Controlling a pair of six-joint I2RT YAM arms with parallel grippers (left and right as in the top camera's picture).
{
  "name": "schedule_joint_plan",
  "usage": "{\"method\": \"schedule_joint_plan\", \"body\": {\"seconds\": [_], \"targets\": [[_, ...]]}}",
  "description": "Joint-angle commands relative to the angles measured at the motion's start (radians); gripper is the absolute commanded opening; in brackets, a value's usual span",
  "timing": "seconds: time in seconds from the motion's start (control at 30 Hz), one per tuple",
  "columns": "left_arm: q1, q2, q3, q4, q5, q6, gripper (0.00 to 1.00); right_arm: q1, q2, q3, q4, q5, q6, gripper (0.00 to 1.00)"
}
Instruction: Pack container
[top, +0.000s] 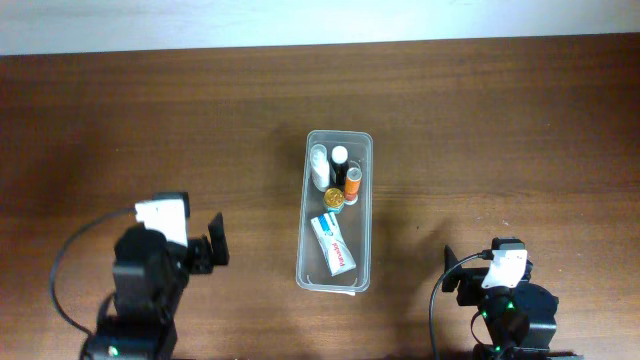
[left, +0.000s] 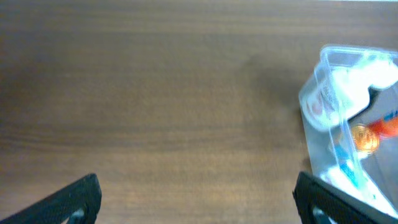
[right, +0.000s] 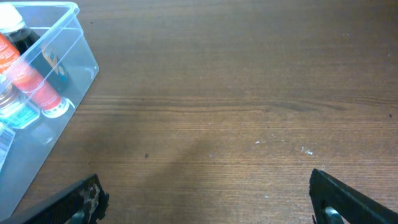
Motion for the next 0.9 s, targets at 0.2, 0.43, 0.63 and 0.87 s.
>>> {"method": "schedule_joint_plan", "body": {"seconds": [0.2, 0.43, 0.63, 0.87], "targets": [[0.006, -0.309, -0.259, 0.07, 0.081, 0.029, 0.99, 0.007, -0.01, -0.007, 0.0, -0.013, -0.01, 0.98], [0.006, -0.484, -0.396, 0.072, 0.09, 0.029, 0.99, 0.007, -0.01, -0.007, 0.0, -0.013, -0.01, 0.98], [0.006, -0.563, -0.456, 0.072, 0.106, 0.029, 0.99, 0.007, -0.01, -0.007, 0.0, -0.013, -0.01, 0.98], [0.005, -0.625, -0.497, 0.087, 0.091, 0.033, 1.0, 0.007, -0.01, -0.007, 0.0, -0.013, -0.01, 0.98]]}}
